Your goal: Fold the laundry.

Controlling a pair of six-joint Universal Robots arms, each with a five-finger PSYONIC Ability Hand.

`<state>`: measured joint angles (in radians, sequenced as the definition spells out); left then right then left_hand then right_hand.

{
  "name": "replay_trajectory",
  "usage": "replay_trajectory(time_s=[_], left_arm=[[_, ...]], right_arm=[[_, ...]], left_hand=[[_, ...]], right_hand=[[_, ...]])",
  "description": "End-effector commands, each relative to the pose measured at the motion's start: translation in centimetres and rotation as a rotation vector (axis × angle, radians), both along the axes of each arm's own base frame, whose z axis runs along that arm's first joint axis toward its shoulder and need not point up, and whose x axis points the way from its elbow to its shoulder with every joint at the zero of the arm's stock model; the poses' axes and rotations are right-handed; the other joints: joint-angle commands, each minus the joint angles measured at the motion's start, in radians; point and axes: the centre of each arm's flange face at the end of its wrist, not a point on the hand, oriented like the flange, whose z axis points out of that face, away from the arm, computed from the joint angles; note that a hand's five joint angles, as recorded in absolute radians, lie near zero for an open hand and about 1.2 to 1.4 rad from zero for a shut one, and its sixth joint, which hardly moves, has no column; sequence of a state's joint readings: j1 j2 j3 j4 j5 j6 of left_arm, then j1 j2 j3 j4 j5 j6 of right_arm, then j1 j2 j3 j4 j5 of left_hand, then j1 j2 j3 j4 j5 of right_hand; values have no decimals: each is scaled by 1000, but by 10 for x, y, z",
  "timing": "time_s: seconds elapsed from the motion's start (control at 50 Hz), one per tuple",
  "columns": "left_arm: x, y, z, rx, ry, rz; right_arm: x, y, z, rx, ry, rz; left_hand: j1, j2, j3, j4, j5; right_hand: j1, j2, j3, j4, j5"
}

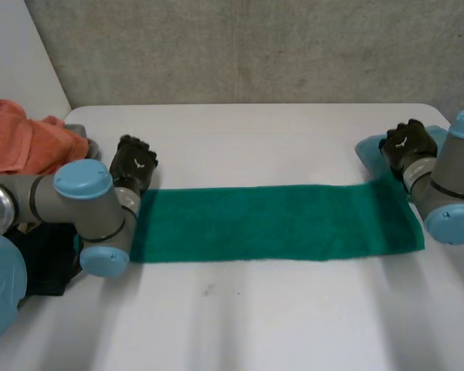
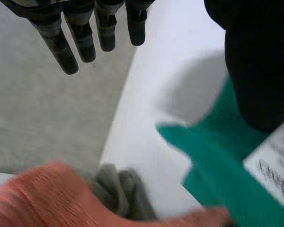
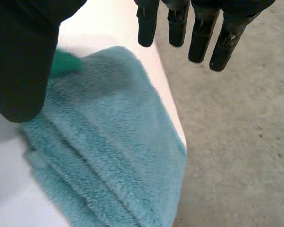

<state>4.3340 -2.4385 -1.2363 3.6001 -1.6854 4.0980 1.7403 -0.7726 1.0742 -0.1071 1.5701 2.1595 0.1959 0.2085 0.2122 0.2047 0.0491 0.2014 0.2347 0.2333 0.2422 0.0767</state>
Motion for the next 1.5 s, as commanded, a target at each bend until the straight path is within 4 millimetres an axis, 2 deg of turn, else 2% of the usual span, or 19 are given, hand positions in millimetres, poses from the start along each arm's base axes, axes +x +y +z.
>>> replay_trajectory(time_s=[0.02, 0.06, 0.12, 0.18, 0.26, 0.42, 0.58, 0.68, 0.74, 0.92, 1.0, 1.06, 1.18, 1.26, 1.3, 1.36, 1.42, 1.44, 1.5], left_arm=[[-1, 16, 52, -88, 56, -10], [4, 23, 61, -91, 74, -7], [9, 40, 75, -75, 132, -7], [15, 57, 78, -26, 222, -11], [25, 80, 68, 77, 334, 3], [33, 100, 47, 193, 368, 26], [34, 102, 44, 199, 365, 28], [33, 102, 43, 201, 364, 25], [32, 104, 43, 202, 363, 22], [33, 104, 43, 204, 364, 24], [33, 105, 43, 205, 364, 25], [33, 105, 43, 209, 362, 26], [34, 105, 46, 202, 365, 26], [34, 104, 50, 192, 371, 26], [34, 105, 51, 189, 374, 24], [34, 105, 54, 182, 377, 23], [34, 105, 57, 174, 382, 21], [34, 105, 58, 172, 382, 22], [34, 105, 60, 166, 385, 24]], right_arm=[[-6, 17, 60, -54, -238, -30], [-6, 29, 72, -39, -287, -9], [-9, 55, 74, 87, -320, 42], [-29, 83, 43, 347, -341, 30], [-43, 97, 22, 450, -367, 12], [-62, 94, -3, 383, -377, -15], [-64, 91, -20, 405, -403, 10], [-61, 91, -22, 410, -416, 35], [-61, 91, -22, 415, -422, 44], [-65, 93, -22, 420, -417, 28], [-78, 89, -21, 412, -412, -10], [-100, 81, -14, 379, -408, -72], [-169, 69, 17, 246, -261, -202], [-193, 67, 27, 230, -111, -225], [-190, 68, 35, 226, -74, -208], [-163, 72, 60, 184, -59, -122], [-117, 77, 79, 130, -64, 14], [-89, 84, 86, 111, -66, 101], [-42, 99, 100, 68, -64, 252]], left_hand=[[-21, -34, -38, -30, -49], [-21, -34, -38, -30, -49], [-21, -34, -38, -30, -49], [-21, -34, -38, -30, -49], [-21, -34, -38, -30, -49], [-21, -33, -37, -29, -48], [-18, -30, -34, -26, -45], [-18, -30, -34, -26, -45], [-18, -30, -34, -26, -45], [-18, -30, -34, -26, -45], [-18, -30, -34, -26, -45], [-18, -30, -34, -26, -45], [-21, -33, -37, -29, -48], [-21, -33, -37, -29, -48], [-21, -33, -37, -29, -48], [-21, -33, -37, -29, -48], [-21, -33, -37, -29, -48], [-21, -33, -37, -29, -48], [-21, -33, -37, -29, -48]], right_hand=[[-27, -60, -59, -68, -77], [-27, -60, -59, -68, -77], [-27, -60, -59, -68, -77], [-27, -60, -59, -68, -77], [-27, -60, -59, -68, -77], [51, 18, 19, 10, 1], [265, 232, 233, 224, 215], [725, 692, 693, 684, 675], [1193, 1160, 1161, 1153, 1144], [1195, 1162, 1163, 1154, 1145], [1195, 1162, 1163, 1154, 1145], [1195, 1162, 1163, 1154, 1145], [1195, 1162, 1163, 1154, 1145], [1195, 1162, 1163, 1154, 1145], [1195, 1162, 1163, 1154, 1145], [1195, 1162, 1163, 1154, 1145], [1195, 1162, 1163, 1154, 1145], [1195, 1162, 1163, 1154, 1145], [1195, 1162, 1163, 1154, 1145]])
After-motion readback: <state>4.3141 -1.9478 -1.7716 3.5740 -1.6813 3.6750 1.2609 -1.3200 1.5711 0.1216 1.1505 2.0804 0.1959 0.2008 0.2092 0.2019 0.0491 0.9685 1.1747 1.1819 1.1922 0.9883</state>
